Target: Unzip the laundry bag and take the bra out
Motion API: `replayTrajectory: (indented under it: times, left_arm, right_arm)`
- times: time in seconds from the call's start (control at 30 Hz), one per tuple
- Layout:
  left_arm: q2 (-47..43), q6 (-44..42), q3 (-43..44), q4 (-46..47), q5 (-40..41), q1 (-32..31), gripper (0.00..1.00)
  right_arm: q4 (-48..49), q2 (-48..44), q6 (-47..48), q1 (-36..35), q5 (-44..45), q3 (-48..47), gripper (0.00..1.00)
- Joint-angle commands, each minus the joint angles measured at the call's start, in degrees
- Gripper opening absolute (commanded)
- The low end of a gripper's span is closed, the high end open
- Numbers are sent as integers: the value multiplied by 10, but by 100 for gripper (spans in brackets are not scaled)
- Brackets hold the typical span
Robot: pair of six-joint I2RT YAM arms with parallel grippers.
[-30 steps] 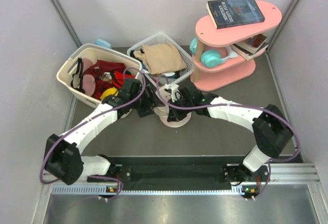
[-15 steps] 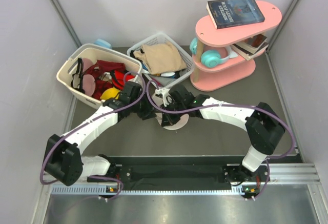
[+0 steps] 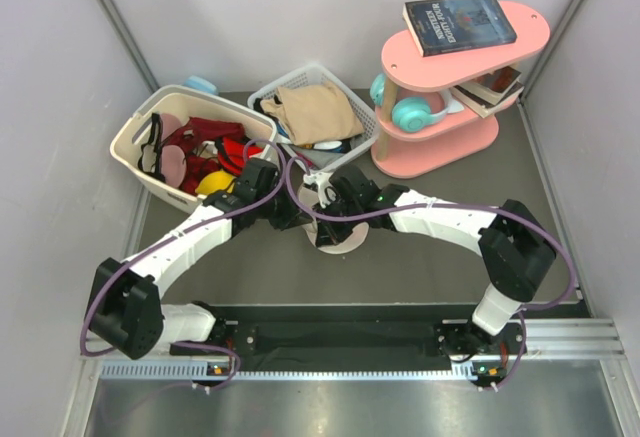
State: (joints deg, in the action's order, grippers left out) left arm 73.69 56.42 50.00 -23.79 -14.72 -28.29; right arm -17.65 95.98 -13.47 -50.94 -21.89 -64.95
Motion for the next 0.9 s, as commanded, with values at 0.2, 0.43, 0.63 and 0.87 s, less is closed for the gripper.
replayTrajectory:
  times: [0.2, 0.43, 0.63, 0.87]
  left_arm:
    - [-13, -4, -15, -12, 31, 5, 0]
    - [-29, -13, -20, -34, 48, 7, 0]
    - [-39, -18, -20, -45, 57, 10, 0]
    - [-36, -18, -13, -47, 51, 10, 2]
  right_arm:
    - [3, -45, 4, 25, 14, 18, 0]
    - [7, -68, 6, 74, 13, 46, 0]
    - [6, -84, 13, 112, 13, 72, 0]
    - [-4, -84, 22, 105, 11, 56, 0]
